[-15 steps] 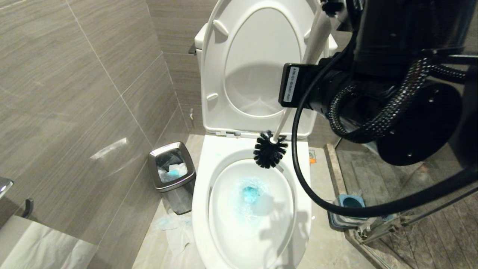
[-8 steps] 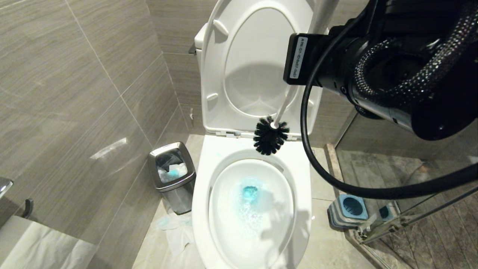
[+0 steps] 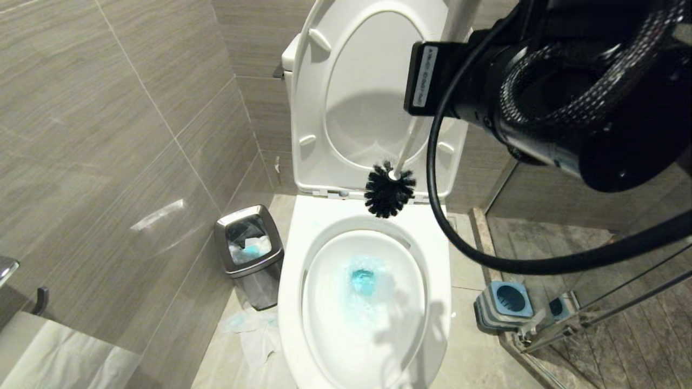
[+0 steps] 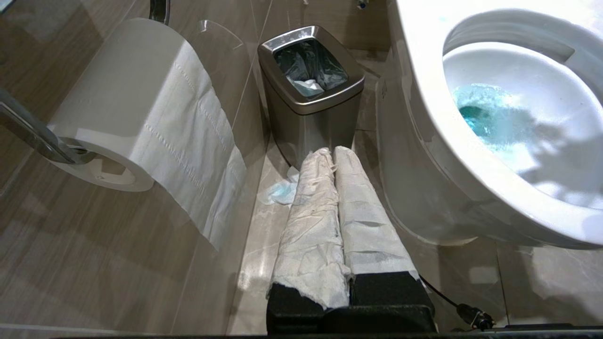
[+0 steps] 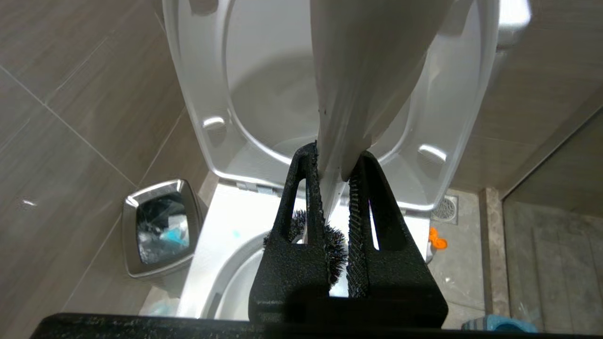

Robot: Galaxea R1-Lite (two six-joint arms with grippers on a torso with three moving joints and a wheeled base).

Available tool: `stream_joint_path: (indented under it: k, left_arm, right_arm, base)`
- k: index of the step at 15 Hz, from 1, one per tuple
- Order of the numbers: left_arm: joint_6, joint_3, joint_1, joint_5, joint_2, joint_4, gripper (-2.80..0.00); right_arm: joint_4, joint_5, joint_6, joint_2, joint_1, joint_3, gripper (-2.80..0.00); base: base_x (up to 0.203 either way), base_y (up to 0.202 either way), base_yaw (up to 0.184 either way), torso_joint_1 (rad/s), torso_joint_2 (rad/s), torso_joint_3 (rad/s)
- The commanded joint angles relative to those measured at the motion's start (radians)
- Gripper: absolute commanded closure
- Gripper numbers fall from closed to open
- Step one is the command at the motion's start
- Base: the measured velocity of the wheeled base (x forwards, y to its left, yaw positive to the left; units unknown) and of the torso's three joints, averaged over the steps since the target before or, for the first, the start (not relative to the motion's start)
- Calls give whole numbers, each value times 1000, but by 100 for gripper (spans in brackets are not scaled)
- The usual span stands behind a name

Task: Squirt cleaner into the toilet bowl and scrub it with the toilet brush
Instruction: Scrub the toilet bowl

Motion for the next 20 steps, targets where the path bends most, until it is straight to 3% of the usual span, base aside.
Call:
stream_joint_path:
  k: [1, 3, 6, 9, 12, 20]
  left_arm:
    - [0, 2, 0, 0, 0, 0, 0]
    - [0, 2, 0, 0, 0, 0, 0]
    - [0, 2, 0, 0, 0, 0, 0]
    - [0, 2, 0, 0, 0, 0, 0]
    - [0, 2, 0, 0, 0, 0, 0]
    - [0, 2, 0, 0, 0, 0, 0]
  right_arm:
    - [-14, -5, 51, 35, 5, 115, 0]
    - [-21, -5, 56, 54, 10, 121, 0]
    - [-23, -8, 54, 88, 14, -14, 0]
    - [-19, -7, 42, 104, 16, 18, 0]
    - [19, -5, 23, 118, 13, -135, 0]
    - [150, 27, 29, 64, 14, -98, 0]
  base:
    - [0, 0, 0, 0, 0, 0]
    - [0, 0, 0, 0, 0, 0]
    - [0, 0, 0, 0, 0, 0]
    - [0, 0, 0, 0, 0, 0]
    - [0, 0, 0, 0, 0, 0]
    - [0, 0, 0, 0, 0, 0]
